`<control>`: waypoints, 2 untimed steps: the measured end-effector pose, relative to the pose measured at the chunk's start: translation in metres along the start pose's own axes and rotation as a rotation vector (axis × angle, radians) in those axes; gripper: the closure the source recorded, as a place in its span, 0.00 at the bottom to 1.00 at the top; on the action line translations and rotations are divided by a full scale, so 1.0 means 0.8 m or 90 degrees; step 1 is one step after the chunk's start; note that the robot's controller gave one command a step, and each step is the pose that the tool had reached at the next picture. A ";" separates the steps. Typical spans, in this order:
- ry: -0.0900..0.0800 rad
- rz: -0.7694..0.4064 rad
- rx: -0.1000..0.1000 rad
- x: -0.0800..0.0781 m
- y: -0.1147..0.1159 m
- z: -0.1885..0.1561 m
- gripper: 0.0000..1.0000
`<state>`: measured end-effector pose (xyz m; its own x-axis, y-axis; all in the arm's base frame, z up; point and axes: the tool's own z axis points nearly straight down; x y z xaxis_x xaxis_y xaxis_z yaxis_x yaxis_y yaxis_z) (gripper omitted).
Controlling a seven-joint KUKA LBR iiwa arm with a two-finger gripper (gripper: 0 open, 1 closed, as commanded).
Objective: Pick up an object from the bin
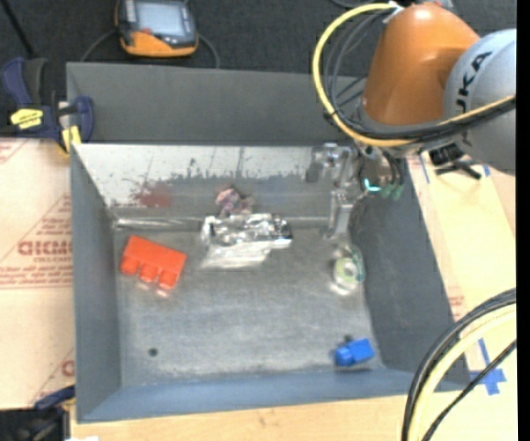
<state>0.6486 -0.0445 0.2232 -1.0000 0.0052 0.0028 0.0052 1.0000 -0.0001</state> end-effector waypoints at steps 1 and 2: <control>0.001 0.021 -0.002 0.017 0.092 0.108 0.00; -0.006 0.044 -0.001 -0.001 0.086 0.192 0.00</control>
Offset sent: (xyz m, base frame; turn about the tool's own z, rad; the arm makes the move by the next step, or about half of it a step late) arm -0.0121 0.0691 -0.0817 0.0388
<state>0.6494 0.0243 0.0696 -0.9972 0.0743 -0.0063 0.0743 0.9972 0.0023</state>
